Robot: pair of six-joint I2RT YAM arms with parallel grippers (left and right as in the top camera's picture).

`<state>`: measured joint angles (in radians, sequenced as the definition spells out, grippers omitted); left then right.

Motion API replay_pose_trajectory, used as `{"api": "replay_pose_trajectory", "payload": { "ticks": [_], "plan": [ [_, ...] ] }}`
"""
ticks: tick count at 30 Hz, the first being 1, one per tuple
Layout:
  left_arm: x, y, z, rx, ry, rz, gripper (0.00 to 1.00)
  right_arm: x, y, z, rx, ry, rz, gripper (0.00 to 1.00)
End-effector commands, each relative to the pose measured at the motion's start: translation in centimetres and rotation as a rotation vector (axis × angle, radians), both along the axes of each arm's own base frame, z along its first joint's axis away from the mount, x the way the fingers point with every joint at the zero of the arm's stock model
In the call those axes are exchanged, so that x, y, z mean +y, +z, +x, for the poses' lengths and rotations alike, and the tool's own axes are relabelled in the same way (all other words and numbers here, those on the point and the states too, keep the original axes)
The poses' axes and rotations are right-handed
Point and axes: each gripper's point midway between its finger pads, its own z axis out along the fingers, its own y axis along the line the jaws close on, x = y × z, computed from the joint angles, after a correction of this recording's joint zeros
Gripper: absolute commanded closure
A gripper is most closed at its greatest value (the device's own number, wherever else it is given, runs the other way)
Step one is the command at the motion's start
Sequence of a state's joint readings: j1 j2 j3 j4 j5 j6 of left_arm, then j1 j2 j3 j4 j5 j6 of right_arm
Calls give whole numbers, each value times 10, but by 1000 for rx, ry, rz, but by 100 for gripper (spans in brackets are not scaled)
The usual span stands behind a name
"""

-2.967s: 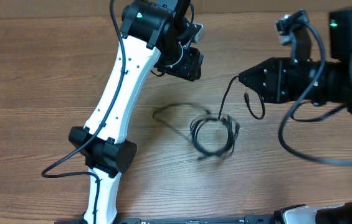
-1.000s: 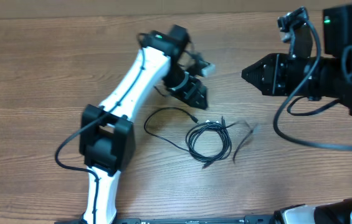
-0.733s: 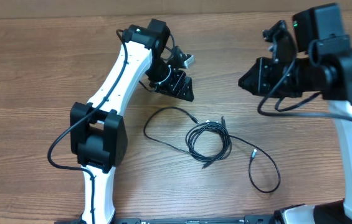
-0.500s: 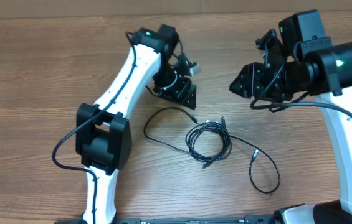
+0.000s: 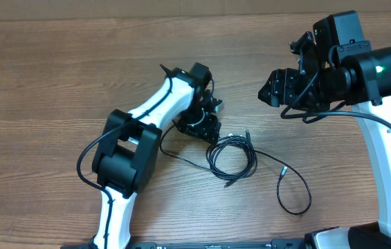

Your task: Untangle cables

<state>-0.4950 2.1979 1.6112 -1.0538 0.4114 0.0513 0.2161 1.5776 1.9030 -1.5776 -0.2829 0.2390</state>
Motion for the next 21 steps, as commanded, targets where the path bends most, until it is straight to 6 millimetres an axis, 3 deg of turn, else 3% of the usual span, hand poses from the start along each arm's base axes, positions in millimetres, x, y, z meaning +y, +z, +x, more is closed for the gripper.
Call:
{"api": "replay_pose_trajectory", "payload": {
  "ticks": [1,6,10,12,15,17,21],
  "plan": [
    [-8,-16,-9,-8,32,47,36,-4,1,0,-12,-9,-11,28],
    [-30,-23,-16,-63,-4,51,39,-6,0,1,-14,-15,-24,25],
    [-20,-32,-9,-132,32,170,44,-6,0,0,-11,-15,-26,25],
    [-12,-38,-7,-161,57,222,53,-8,0,1,-13,-18,-34,25],
    [-10,-46,-11,-164,80,244,82,-9,-1,1,-14,-21,-42,25],
    [-9,-47,-13,-157,91,249,94,-9,-1,1,-15,-21,-42,25],
    [-8,-48,-13,-151,124,258,95,-9,-1,1,-15,-21,-43,25]
  ]
}}
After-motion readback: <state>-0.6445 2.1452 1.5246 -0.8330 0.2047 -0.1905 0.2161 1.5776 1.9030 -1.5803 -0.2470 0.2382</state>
